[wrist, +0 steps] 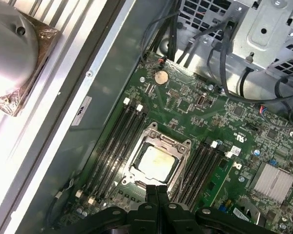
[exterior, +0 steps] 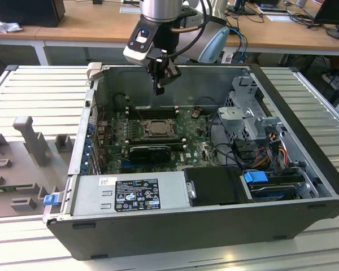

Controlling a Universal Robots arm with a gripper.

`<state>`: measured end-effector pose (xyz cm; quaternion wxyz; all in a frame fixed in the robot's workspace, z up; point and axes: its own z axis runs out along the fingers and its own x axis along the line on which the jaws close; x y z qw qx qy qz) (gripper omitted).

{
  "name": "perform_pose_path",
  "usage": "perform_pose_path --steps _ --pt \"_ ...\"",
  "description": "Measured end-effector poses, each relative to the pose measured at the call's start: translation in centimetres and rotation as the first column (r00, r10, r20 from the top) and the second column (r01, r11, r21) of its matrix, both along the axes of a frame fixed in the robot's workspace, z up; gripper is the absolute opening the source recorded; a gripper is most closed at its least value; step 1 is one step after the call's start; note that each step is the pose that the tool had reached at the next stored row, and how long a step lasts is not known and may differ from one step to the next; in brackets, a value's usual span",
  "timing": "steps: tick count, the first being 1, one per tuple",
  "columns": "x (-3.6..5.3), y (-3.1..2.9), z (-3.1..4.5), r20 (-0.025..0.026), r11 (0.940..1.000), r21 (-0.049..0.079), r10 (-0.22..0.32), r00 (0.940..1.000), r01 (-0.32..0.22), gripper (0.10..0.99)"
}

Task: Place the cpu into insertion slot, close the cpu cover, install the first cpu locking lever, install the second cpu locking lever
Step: 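Install the first cpu locking lever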

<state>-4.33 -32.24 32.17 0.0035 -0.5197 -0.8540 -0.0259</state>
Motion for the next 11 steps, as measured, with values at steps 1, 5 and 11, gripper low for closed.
perform_pose_path --steps 1,5,11 --pt "0.0 0.0 0.0 -0.0001 1.0 0.0 0.008 1.0 -0.008 0.106" --pt "0.0 0.0 -0.03 0.0 0.9995 0.0 0.032 0.9995 -0.032 0.106" --pt "0.0 0.0 -0.03 0.0 0.9973 0.0 0.073 0.9973 -0.073 0.106"
